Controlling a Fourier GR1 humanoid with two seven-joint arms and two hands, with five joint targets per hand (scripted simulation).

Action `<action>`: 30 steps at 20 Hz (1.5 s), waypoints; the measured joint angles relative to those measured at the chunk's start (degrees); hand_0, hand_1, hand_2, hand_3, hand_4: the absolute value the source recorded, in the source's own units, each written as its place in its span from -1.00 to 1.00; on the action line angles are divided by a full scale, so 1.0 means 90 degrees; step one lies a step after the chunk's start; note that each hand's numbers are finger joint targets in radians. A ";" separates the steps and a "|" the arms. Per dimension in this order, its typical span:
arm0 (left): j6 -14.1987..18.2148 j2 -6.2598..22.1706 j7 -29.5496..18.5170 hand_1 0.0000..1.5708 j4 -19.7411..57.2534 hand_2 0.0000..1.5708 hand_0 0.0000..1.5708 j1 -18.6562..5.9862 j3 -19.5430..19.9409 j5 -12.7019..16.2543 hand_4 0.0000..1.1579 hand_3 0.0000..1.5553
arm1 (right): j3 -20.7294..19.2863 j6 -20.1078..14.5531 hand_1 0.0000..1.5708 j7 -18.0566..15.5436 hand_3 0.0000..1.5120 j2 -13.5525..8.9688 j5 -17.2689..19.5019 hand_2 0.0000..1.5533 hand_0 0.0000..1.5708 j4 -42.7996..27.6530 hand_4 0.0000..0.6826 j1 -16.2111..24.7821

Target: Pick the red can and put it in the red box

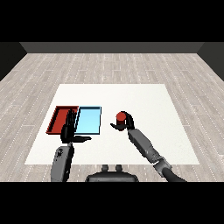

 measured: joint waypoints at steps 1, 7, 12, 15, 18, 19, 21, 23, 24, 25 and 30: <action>-0.0075 0.0038 -0.0086 -1.00 0.0082 -1.00 -1.00 0.0012 0.0025 0.0024 -1.00 -1.00 | 0.0004 -0.0039 0.83 0.0097 0.82 -0.0063 0.0077 0.84 0.83 -0.0201 0.82 -0.0002; 0.0131 -0.0122 0.0038 -1.00 -0.0010 -1.00 -1.00 0.0102 -0.0423 -0.0206 -1.00 -1.00 | -0.0037 -0.0245 0.86 0.0545 0.84 -0.0258 0.0455 0.85 0.86 -0.1471 0.92 0.0241; 0.0272 -0.0201 0.0384 -1.00 -0.0082 -1.00 -1.00 0.0034 -0.0732 -0.0272 -1.00 -1.00 | -0.0096 -0.0306 0.85 0.1097 0.83 -0.0471 0.0740 0.84 0.85 -0.2760 0.91 0.0675; 0.0447 -0.0218 0.0503 -1.00 -0.0105 -1.00 -1.00 -0.0012 -0.0936 -0.0288 -1.00 -1.00 | -0.0186 -0.0362 0.84 0.1331 0.83 -0.0398 0.1002 0.84 0.84 -0.3282 0.92 0.0920; 0.0594 -0.0227 0.0642 -1.00 -0.0108 -1.00 -1.00 0.0023 -0.1236 -0.0295 -1.00 -1.00 | -0.0155 -0.0491 0.84 0.1500 0.83 -0.0186 0.1292 0.84 0.84 -0.3576 0.92 0.1065; 0.0640 -0.0228 0.0716 -1.00 -0.0120 -1.00 -1.00 0.0019 -0.1308 -0.0316 -1.00 -1.00 | -0.0109 -0.0558 0.84 0.1557 0.83 -0.0110 0.1404 0.84 0.84 -0.3705 0.92 0.1163; 0.0911 -0.0231 0.0820 -1.00 0.0045 -1.00 -1.00 -0.0166 -0.1579 -0.0250 -1.00 -1.00 | -0.0138 -0.0605 0.85 0.1613 0.83 0.0075 0.1519 0.83 0.85 -0.3637 0.91 0.1062; 0.1057 -0.0232 0.0782 -1.00 0.0295 -1.00 -1.00 -0.0345 -0.1818 -0.0140 -1.00 -1.00 | -0.0098 -0.0669 0.85 0.1632 0.84 0.0191 0.1566 0.85 0.85 -0.3664 0.89 0.1081; 0.1134 -0.0233 0.0831 -1.00 0.0370 -1.00 -1.00 -0.0467 -0.1882 -0.0077 -1.00 -1.00 | -0.0100 -0.0656 0.86 0.1625 0.84 0.0231 0.1623 0.85 0.86 -0.3694 0.91 0.1150; 0.1157 -0.0233 0.0835 -1.00 0.0433 -1.00 -1.00 -0.0489 -0.1941 -0.0049 -1.00 -1.00 | -0.0106 -0.0689 0.85 0.1618 0.85 0.0262 0.1619 0.86 0.85 -0.3674 0.94 0.1116; 0.1349 -0.0234 0.0716 -1.00 0.1113 -1.00 -1.00 -0.0837 -0.2204 0.0197 -1.00 -1.00 | 0.0014 -0.0686 0.85 0.1482 0.84 0.0336 0.1596 0.87 0.85 -0.3684 0.85 0.1234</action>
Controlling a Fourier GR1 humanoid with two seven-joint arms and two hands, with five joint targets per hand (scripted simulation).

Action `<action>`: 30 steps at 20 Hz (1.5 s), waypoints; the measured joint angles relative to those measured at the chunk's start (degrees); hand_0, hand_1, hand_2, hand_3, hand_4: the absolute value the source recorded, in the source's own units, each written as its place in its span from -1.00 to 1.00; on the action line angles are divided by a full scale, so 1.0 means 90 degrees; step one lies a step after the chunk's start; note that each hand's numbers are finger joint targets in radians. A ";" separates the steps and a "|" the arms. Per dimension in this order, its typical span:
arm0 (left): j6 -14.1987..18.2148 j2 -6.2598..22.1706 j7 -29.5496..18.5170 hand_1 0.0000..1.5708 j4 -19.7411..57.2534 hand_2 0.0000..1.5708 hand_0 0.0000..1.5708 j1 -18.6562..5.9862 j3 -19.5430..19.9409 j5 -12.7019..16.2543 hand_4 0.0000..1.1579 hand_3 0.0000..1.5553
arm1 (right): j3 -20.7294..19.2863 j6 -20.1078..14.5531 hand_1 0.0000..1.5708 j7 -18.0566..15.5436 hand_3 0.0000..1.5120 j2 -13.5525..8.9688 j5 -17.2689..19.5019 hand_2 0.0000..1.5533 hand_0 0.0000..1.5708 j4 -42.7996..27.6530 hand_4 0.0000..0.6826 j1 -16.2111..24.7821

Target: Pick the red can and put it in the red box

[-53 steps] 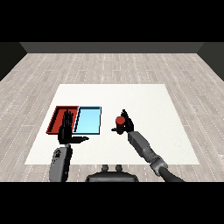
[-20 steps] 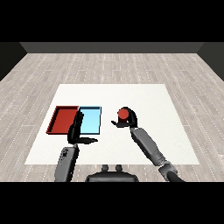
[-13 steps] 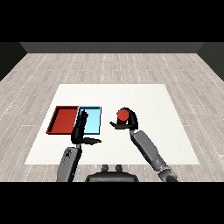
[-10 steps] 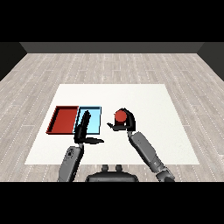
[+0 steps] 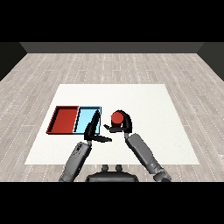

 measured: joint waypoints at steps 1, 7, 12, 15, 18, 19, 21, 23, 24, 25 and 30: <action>0.0100 0.0000 -0.0026 -1.00 0.0171 -1.00 -1.00 -0.0152 -0.0051 0.0095 -1.00 -1.00 | -0.0062 0.0042 0.85 0.0098 0.84 -0.0019 0.0020 0.87 0.85 -0.0100 0.85 0.0014; 0.0195 -0.0001 -0.0248 -1.00 0.0699 -1.00 -1.00 -0.0306 -0.0275 0.0406 -1.00 -1.00 | 0.0169 -0.0178 0.84 0.0048 0.84 0.0027 -0.0059 0.85 0.84 -0.0004 0.85 -0.0122; 0.0379 0.0019 -0.0240 -1.00 0.0742 -1.00 -1.00 -0.0318 -0.0553 0.0528 -1.00 -1.00 | 0.0350 -0.0282 0.83 0.0042 0.82 0.0038 -0.0037 0.85 0.83 -0.0124 0.87 -0.0033; 0.0457 0.0009 -0.0262 -1.00 0.0991 -1.00 -1.00 -0.0506 -0.0611 0.0685 -1.00 -1.00 | 0.0542 -0.0466 0.83 -0.0049 0.82 0.0040 -0.0191 0.85 0.83 0.0015 0.85 -0.0144; 0.0506 0.0004 -0.0368 -1.00 0.1313 -1.00 -1.00 -0.0767 -0.0714 0.0919 -1.00 -1.00 | 0.0631 -0.0534 0.85 0.0051 0.82 0.0041 -0.0263 0.85 0.85 -0.0003 0.83 -0.0257; 0.0525 0.0003 -0.0442 -1.00 0.1355 -1.00 -1.00 -0.0757 -0.0781 0.0997 -1.00 -1.00 | 0.0616 -0.0494 0.85 0.0060 0.81 0.0042 -0.0251 0.84 0.85 -0.0004 0.83 -0.0251; 0.0464 0.0002 -0.0427 -1.00 0.1231 -1.00 -1.00 -0.0641 -0.0789 0.1024 -1.00 -1.00 | 0.0723 -0.0545 0.89 -0.0045 0.81 0.0042 -0.0465 0.85 0.89 0.0090 0.82 -0.0337; 0.0477 0.0005 -0.0447 -1.00 0.1340 -1.00 -1.00 -0.0775 -0.0816 0.1094 -1.00 -1.00 | 0.0715 -0.0518 0.89 0.0008 0.82 0.0042 -0.0550 0.85 0.89 0.0017 0.82 -0.0394; 0.0404 0.0004 -0.0507 -1.00 0.1440 -1.00 -1.00 -0.0810 -0.0782 0.1116 -1.00 -1.00 | 0.0846 -0.0634 0.89 0.0022 0.82 0.0042 -0.0613 0.86 0.89 -0.0014 0.80 -0.0429; 0.0446 0.0003 -0.0497 -1.00 0.1488 -1.00 -1.00 -0.0901 -0.0825 0.1153 -1.00 -1.00 | 0.0810 -0.0595 0.90 0.0034 0.82 0.0042 -0.0612 0.86 0.90 -0.0016 0.81 -0.0455; 0.0496 0.0001 -0.0491 -1.00 0.1462 -1.00 -1.00 -0.1020 -0.0921 0.1229 -1.00 -1.00 | 0.0974 -0.0604 0.89 -0.0185 0.82 0.0043 -0.0729 0.87 0.89 0.0153 0.82 -0.0436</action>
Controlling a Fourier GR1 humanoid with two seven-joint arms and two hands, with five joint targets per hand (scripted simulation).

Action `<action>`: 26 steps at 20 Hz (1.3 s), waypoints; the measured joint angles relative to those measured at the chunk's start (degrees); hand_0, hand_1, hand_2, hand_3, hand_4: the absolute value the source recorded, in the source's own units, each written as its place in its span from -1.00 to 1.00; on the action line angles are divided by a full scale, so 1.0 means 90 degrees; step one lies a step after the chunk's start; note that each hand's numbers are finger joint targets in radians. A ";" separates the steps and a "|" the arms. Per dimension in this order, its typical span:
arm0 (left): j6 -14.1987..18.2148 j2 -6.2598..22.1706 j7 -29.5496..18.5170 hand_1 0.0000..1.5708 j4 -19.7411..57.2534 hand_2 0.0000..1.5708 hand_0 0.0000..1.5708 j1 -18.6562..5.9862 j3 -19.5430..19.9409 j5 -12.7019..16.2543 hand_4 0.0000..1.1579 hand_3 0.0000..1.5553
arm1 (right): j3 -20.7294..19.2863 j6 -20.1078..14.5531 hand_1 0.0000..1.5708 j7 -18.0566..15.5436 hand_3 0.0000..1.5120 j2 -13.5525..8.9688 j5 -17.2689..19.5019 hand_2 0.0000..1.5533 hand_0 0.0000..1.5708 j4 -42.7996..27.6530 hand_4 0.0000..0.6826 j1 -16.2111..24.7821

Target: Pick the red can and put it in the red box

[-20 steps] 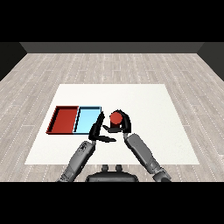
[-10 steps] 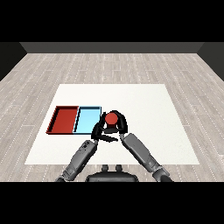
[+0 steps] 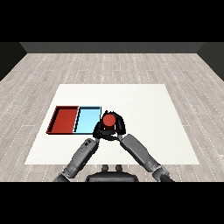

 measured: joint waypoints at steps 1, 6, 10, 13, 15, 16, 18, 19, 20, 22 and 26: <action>0.0088 0.0010 0.0018 -1.00 -0.0009 -1.00 -1.00 -0.0028 -0.0048 0.0044 -1.00 -1.00 | 0.0061 -0.0068 0.89 0.0023 0.81 -0.0005 -0.0042 0.87 0.89 0.0016 0.85 -0.0053; 0.0285 0.0130 0.0184 -1.00 -0.0235 -1.00 -1.00 0.0082 -0.0057 -0.0106 -0.26 -1.00 | 0.0369 -0.0293 0.87 -0.0104 0.81 -0.0043 -0.0348 0.87 0.87 0.0230 0.85 -0.0316; 0.0956 0.0088 0.0176 0.69 0.0008 0.80 0.69 -0.0038 -0.0130 -0.0052 0.64 0.74 | 0.0392 -0.0281 0.79 -0.0149 0.81 -0.0046 -0.0405 0.86 0.79 0.0386 0.84 -0.0474; 0.1352 0.0100 0.0176 1.00 0.0156 0.91 1.00 -0.0111 -0.0204 0.0154 0.57 0.78 | 0.0525 -0.0432 0.95 -0.0034 0.82 -0.0068 -0.0360 0.88 0.95 0.0249 0.83 -0.0440; 0.1575 0.0120 0.0276 0.92 0.0158 0.87 0.92 -0.0072 -0.0320 0.0095 0.52 0.78 | 0.0601 -0.0508 0.97 -0.0123 0.83 -0.0083 -0.0465 0.89 0.97 0.0212 0.80 -0.0422; 0.1619 0.0113 0.0235 0.94 0.0223 0.90 0.94 -0.0055 -0.0319 0.0086 0.48 0.80 | 0.0591 -0.0464 0.97 -0.0139 0.82 -0.0081 -0.0447 0.88 0.97 0.0175 0.77 -0.0384; 0.1872 0.0118 0.0319 0.99 0.0209 0.92 0.99 -0.0127 -0.0350 -0.0023 0.68 0.81 | 0.0561 -0.0441 0.91 -0.0105 0.83 -0.0101 -0.0496 0.87 0.91 0.0156 0.78 -0.0429; 0.1969 0.0114 0.0194 1.00 0.0306 0.93 1.00 -0.0183 -0.0405 0.0072 0.73 0.81 | 0.0527 -0.0403 0.86 -0.0072 0.82 -0.0099 -0.0462 0.86 0.86 0.0136 0.78 -0.0417; 0.2084 0.0118 0.0261 1.00 0.0251 0.93 1.00 -0.0181 -0.0405 0.0000 0.73 0.81 | 0.0510 -0.0378 0.87 -0.0079 0.82 -0.0094 -0.0449 0.86 0.87 0.0126 0.78 -0.0413; 0.2188 0.0109 0.0052 1.00 0.0365 0.93 1.00 -0.0311 -0.0359 0.0118 0.65 0.82 | 0.0478 -0.0397 0.83 0.0030 0.82 -0.0098 -0.0434 0.85 0.83 0.0096 0.81 -0.0478; 0.2414 0.0128 0.0098 1.00 0.0211 0.95 1.00 -0.0233 -0.0399 0.0006 0.80 0.85 | 0.0479 -0.0347 0.81 -0.0029 0.80 -0.0082 -0.0533 0.82 0.81 0.0033 0.39 -0.0434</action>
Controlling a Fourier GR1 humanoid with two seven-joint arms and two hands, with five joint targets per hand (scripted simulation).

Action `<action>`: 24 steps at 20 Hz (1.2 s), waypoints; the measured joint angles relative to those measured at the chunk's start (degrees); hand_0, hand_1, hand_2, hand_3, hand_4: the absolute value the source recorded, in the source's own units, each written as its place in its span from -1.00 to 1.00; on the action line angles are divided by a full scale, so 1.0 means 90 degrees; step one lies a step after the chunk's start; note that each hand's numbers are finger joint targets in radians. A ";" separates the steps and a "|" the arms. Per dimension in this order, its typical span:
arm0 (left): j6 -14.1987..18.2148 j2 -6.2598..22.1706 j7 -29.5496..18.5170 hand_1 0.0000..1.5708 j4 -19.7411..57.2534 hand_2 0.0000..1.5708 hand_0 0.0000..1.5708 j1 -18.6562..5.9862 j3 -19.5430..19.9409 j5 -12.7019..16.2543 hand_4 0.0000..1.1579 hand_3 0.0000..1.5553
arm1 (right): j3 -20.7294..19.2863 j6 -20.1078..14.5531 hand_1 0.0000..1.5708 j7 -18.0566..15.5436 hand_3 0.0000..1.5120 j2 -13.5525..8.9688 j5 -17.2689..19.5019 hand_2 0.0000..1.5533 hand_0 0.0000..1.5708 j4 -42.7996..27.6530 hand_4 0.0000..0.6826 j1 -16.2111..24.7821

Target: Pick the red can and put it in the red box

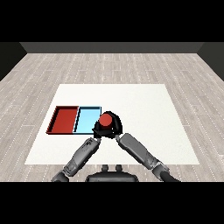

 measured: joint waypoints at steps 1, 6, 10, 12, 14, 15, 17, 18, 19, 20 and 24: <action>0.0061 0.0002 0.0004 1.00 -0.0028 0.94 1.00 -0.0040 -0.0028 0.0020 0.86 0.85 | -0.0058 0.0047 0.69 0.0073 0.66 -0.0005 -0.0014 0.69 0.69 -0.0073 -0.64 0.0010; 0.0159 -0.0027 0.0027 1.00 -0.0090 0.95 1.00 0.0026 -0.0005 -0.0196 0.93 0.87 | -0.0067 0.0103 -1.00 0.0228 -1.00 0.0014 0.0321 -1.00 -1.00 -0.0151 -1.00 0.0118; 0.0139 -0.0083 0.0049 1.00 -0.0122 0.96 1.00 0.0105 0.0060 -0.0344 0.95 0.88 | -0.0133 0.0196 -1.00 0.0359 -1.00 0.0055 0.0567 -1.00 -1.00 -0.0132 -1.00 0.0146; 0.0173 -0.0091 -0.0099 1.00 -0.0032 0.98 1.00 0.0063 0.0005 -0.0297 0.95 0.90 | -0.0138 0.0214 -1.00 0.0349 -1.00 0.0053 0.0583 -1.00 -1.00 -0.0178 -1.00 0.0201; 0.0203 -0.0101 -0.0064 1.00 0.0001 1.00 1.00 0.0026 0.0018 -0.0336 0.96 0.93 | -0.0192 0.0275 -1.00 0.0325 -1.00 0.0062 0.0614 -1.00 -1.00 -0.0137 -1.00 0.0196; 0.0159 -0.0085 0.0051 1.00 -0.0061 1.00 1.00 0.0009 0.0052 -0.0367 0.98 0.93 | -0.0224 0.0307 -1.00 0.0279 -1.00 0.0070 0.0657 -1.00 -1.00 -0.0130 -1.00 0.0264; 0.0172 -0.0135 0.0145 1.00 -0.0100 1.00 1.00 0.0024 0.0040 -0.0376 0.98 0.94 | -0.0357 0.0378 -1.00 0.0372 -1.00 0.0062 0.0736 -1.00 -1.00 -0.0216 -1.00 0.0268; 0.0142 -0.0132 0.0205 1.00 -0.0164 1.00 1.00 0.0080 0.0051 -0.0403 0.98 0.94 | -0.0441 0.0424 -1.00 0.0425 -1.00 0.0052 0.0769 -1.00 -1.00 -0.0301 -1.00 0.0285; 0.0150 -0.0132 0.0104 1.00 -0.0102 1.00 1.00 0.0106 0.0046 -0.0352 0.97 0.94 | -0.0546 0.0467 -1.00 0.0460 -1.00 0.0038 0.0788 -1.00 -1.00 -0.0363 -1.00 0.0286; 0.0164 -0.0130 0.0049 1.00 -0.0016 1.00 1.00 0.0050 0.0055 -0.0283 0.97 0.94 | -0.0624 0.0457 -1.00 0.0464 -1.00 0.0018 0.0839 -1.00 -1.00 -0.0452 -1.00 0.0338; 0.0267 -0.0071 0.0114 1.00 -0.0101 1.00 1.00 0.0195 0.0200 -0.0356 0.95 0.91 | -0.0978 0.0541 -1.00 0.0565 -1.00 -0.0232 0.0947 -1.00 -1.00 -0.0988 -1.00 0.0598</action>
